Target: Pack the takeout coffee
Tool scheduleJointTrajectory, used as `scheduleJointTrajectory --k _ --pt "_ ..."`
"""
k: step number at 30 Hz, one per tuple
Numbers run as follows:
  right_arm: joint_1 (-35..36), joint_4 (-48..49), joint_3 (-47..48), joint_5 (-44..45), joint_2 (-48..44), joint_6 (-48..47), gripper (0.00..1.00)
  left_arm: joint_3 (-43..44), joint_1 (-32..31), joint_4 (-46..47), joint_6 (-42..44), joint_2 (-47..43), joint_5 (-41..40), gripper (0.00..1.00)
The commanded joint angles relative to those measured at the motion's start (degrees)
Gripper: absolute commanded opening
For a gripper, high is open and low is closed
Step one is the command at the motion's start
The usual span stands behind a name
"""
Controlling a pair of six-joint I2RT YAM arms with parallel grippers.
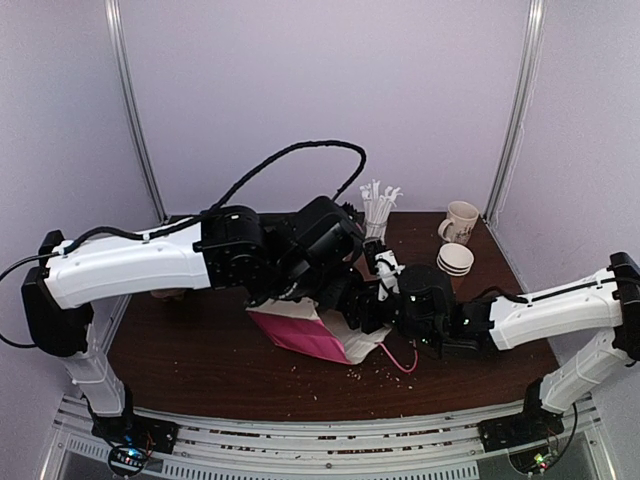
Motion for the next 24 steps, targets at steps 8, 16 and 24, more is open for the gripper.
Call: scheduleJointTrajectory --k 8,16,24 --pt "0.61 7.89 -0.07 5.95 6.90 2.78 0.44 -4.96 0.23 4.05 0.26 -4.73 2.62 0.00" --pt "0.49 11.00 0.69 6.27 10.59 5.29 0.43 -6.88 0.15 5.46 0.57 -6.17 4.35 0.00" --pt "0.52 16.05 0.67 9.37 12.54 7.28 0.43 -8.00 0.15 5.73 0.70 -6.57 5.61 0.00"
